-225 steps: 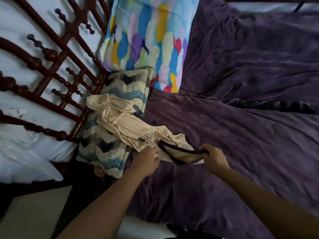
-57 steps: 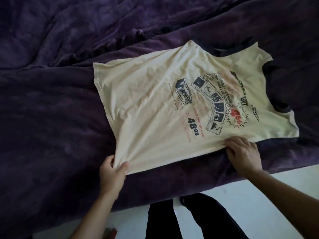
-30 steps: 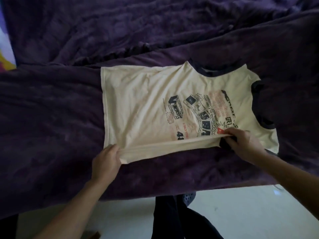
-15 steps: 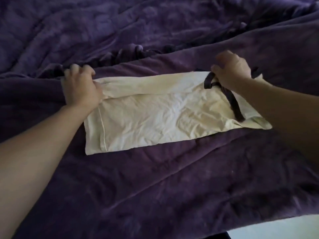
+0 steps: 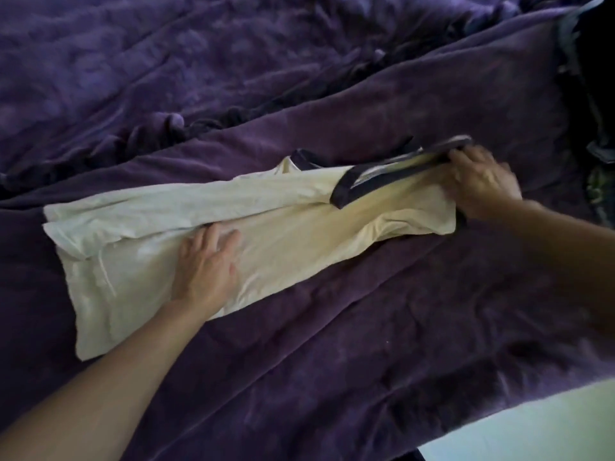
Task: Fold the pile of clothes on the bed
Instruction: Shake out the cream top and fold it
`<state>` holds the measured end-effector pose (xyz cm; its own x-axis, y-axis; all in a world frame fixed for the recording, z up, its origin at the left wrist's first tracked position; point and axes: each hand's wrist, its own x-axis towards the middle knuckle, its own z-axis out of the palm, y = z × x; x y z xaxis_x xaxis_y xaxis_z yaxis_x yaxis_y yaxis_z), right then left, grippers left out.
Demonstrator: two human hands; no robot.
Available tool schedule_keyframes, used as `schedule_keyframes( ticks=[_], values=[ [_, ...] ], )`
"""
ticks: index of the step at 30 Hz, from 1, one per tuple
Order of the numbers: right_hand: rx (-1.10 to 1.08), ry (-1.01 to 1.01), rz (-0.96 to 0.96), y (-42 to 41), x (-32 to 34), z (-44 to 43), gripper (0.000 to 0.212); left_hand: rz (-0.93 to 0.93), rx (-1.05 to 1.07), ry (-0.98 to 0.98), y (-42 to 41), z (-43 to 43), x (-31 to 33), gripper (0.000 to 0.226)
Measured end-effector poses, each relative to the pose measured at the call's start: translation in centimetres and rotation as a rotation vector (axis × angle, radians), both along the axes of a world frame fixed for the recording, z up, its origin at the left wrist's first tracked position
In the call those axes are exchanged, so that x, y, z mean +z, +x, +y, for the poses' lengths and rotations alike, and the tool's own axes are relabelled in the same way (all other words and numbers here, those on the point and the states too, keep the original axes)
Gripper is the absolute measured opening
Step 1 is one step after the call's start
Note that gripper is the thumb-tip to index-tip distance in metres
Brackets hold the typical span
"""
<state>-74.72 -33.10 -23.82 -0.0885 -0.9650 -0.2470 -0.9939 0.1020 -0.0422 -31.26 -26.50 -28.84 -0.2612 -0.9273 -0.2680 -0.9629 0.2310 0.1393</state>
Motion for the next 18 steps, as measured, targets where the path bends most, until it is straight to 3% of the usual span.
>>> schedule_keyframes(
  ticks=[4,7,10,12,15,16,18],
  values=[
    [0.01,-0.071,-0.197,1.0,0.1,-2.9,0.049,-0.055,0.084,0.05,-1.4,0.0,0.7,0.058],
    [-0.127,-0.212,-0.454,1.4,-0.4,-3.7,0.049,-0.095,0.141,0.062,-2.5,-0.4,1.2,0.066],
    [-0.331,-0.29,-0.505,0.0,-1.1,-4.5,0.057,-0.077,0.125,-0.05,-3.4,-2.7,1.5,0.075],
    [-0.445,-0.172,-0.462,-0.5,-2.1,-4.0,0.074,-0.053,0.237,-0.099,-4.5,-4.9,1.2,0.076],
    [-0.575,0.058,-0.458,0.0,-4.0,-1.8,0.087,0.02,0.609,-0.118,-6.9,-8.4,0.8,0.071],
    [-0.614,0.092,-0.478,0.2,-4.4,-1.4,0.083,0.012,0.636,-0.153,-8.1,-9.0,1.0,0.067],
    [-0.697,0.144,-0.579,0.5,-4.7,-1.7,0.068,0.046,0.411,-0.245,-11.3,-9.4,1.6,0.046]
  ],
)
